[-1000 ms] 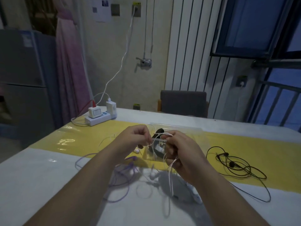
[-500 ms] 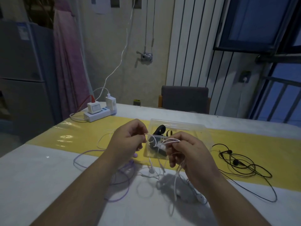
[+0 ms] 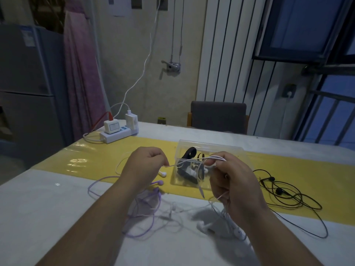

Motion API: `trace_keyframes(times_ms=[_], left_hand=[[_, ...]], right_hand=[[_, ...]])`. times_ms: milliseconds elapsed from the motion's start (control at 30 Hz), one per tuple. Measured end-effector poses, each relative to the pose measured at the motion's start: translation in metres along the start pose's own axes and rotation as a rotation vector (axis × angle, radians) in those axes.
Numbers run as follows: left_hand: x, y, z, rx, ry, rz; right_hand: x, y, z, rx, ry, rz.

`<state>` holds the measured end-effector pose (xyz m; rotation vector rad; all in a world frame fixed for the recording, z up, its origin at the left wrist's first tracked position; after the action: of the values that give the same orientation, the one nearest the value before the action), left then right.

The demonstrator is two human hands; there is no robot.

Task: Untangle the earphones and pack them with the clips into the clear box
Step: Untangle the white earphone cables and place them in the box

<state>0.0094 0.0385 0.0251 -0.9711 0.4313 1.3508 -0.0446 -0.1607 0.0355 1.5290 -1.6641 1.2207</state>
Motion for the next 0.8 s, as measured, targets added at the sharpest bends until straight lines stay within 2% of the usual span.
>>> trace_keyframes(times_ms=[167,367,433,567,700,800], left_hand=[[-0.008,0.005,-0.002,0.059,0.080,-0.084],[-0.024,0.017,-0.008,0.240,0.166,-0.336],[-0.024,0.018,-0.012,0.256,0.104,-0.373],[-0.023,0.016,-0.014,0.121,0.041,-0.367],[-0.016,0.009,-0.001,-0.109,0.309,-0.211],[-0.013,0.005,0.004,-0.207,0.441,-0.158]], right_hand=[[-0.001,0.001,-0.002,0.004,0.050,-0.048],[-0.003,0.002,-0.008,0.034,0.169,-0.064],[-0.003,0.001,-0.008,0.036,0.190,-0.064],[-0.004,0.001,-0.007,0.016,0.195,-0.073],[-0.004,0.000,-0.005,-0.019,0.183,-0.100],[-0.004,0.001,-0.006,-0.025,0.182,-0.133]])
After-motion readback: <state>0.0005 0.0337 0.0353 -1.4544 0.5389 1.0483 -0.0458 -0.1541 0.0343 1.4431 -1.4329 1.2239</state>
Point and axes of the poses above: each hand's wrist, its own y-axis away from the middle knuckle, its own z-axis out of the back of the hand, x = y × z, the point moved 3 cm from there along -y, towards the middle knuckle, and after that the axes turned 13 degrees about -y, right-handed, at the moved point
